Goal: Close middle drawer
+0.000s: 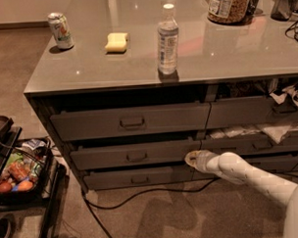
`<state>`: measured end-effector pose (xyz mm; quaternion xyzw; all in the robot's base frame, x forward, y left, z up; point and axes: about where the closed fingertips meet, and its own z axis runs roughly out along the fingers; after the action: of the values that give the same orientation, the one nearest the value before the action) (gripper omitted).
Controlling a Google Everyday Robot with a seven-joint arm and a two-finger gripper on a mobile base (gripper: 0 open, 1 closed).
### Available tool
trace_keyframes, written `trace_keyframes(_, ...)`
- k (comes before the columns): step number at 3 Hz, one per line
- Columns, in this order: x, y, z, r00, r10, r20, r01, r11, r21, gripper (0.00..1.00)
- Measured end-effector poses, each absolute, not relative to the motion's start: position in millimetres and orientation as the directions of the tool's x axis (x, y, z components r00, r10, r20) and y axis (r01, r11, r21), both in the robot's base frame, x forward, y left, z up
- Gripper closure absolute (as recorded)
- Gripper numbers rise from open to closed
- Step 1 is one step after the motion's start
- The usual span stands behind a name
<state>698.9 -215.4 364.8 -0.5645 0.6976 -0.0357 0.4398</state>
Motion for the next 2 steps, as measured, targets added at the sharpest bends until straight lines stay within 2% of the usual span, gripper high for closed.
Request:
trace_keyframes(1, 661, -209, 383, 0.031, -0.799, -0.601, -0.813, 0.330, -0.480, 1.00)
trace_keyframes(2, 614, -206, 436, 0.068, -0.800, -0.596, -0.805, 0.309, -0.507, 1.00)
